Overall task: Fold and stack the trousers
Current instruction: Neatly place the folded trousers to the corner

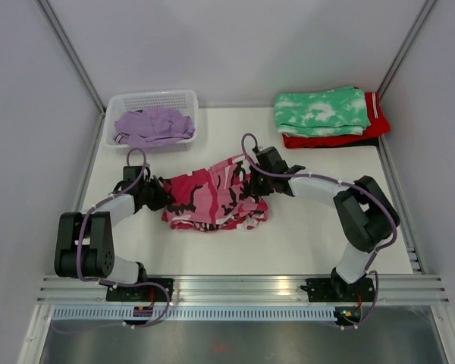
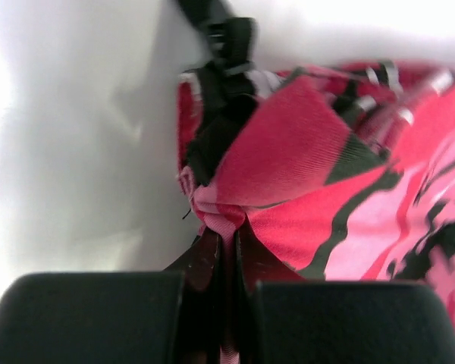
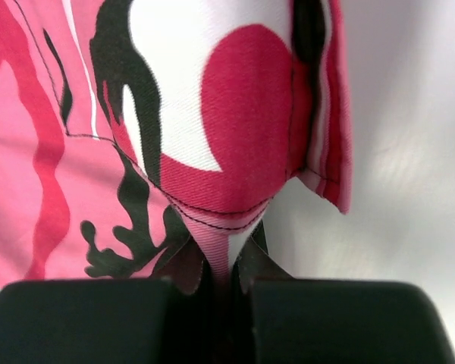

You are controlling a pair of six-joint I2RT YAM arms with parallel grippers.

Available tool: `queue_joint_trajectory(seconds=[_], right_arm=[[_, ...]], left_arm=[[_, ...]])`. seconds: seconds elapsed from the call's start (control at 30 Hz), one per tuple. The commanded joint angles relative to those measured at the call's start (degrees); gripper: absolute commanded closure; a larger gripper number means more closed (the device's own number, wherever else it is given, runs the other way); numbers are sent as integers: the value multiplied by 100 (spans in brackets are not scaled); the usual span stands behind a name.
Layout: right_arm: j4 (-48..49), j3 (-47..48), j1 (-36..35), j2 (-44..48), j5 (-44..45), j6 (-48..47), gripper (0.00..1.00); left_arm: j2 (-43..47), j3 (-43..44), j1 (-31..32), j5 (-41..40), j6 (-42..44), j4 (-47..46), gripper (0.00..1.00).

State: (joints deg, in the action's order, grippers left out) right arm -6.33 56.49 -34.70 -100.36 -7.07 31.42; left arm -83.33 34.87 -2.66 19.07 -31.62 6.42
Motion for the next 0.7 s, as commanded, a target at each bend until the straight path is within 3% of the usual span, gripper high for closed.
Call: queue_joint_trajectory(seconds=[0.0,0.1,0.2,0.3,0.47,0.67], right_arm=[[-631,1063,348,209,610,-1038,100],[-1081,1882,788,279,646,-1313,100],[-994,2427,1666,473,25,-1410,100],[-844,3024,2685,456,-538,-1419,100],[-1176,4597,4257,-554,-1550,-1533,100],[-1283,6039,5226,-1793,-2447,-1578,100]], left_arm=[[437,-139,763,721,-424,-465,98],[773,404,1370,300,-591,-396,98],[643,1327,1540,185,-775,-290,98],[91,2816,1697,45,-811,-308,98],[-2049,5192,2102,-61,-977,-176,98],[-4897,8954,2638,-307,-1380,141,98]])
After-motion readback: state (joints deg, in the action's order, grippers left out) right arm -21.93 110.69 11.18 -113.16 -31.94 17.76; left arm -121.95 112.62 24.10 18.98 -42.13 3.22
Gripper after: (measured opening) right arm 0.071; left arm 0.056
